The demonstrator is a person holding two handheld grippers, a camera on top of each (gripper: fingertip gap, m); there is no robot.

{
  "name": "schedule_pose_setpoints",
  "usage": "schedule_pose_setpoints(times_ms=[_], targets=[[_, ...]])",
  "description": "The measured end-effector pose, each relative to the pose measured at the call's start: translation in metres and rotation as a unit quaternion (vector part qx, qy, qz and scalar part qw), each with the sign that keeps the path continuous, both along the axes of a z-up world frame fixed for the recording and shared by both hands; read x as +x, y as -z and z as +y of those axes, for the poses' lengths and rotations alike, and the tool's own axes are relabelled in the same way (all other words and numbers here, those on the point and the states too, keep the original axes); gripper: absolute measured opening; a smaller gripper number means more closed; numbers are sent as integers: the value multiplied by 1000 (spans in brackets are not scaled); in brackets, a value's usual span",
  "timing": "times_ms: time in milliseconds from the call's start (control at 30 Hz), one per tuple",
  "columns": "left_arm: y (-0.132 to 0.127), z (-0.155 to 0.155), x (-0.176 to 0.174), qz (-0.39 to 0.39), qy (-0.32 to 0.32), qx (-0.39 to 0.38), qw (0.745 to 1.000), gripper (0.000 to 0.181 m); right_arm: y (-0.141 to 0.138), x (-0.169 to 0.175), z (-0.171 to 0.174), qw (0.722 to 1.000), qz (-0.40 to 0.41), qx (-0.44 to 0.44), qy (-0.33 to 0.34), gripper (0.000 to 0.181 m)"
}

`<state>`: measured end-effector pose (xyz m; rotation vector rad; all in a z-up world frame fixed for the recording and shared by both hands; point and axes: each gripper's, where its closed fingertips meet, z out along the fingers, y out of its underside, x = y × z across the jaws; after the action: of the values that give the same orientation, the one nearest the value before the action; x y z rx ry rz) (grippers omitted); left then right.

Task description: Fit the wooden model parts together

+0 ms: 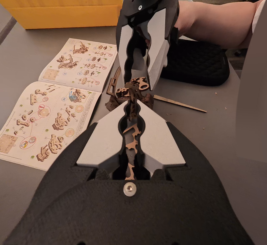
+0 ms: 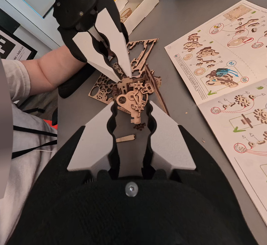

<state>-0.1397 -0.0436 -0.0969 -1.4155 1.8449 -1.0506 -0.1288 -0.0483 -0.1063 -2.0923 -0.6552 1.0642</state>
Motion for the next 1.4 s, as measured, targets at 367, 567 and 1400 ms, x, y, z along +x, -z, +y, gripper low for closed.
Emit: schedule_pose_setpoints(times_ms=[367,567,1400], targets=[[0,-11,-1,13,32,-2,999,3,2,-1,-13,999,-35,-8,-37,40],[2,-14,-4,23,45,-14,999,2,-1,-3,-15,998,5,-49,-36,40],[1,-18,-5,-6,50,104,993,13,-3,-6,-20,993,-41,-64,-91,40]])
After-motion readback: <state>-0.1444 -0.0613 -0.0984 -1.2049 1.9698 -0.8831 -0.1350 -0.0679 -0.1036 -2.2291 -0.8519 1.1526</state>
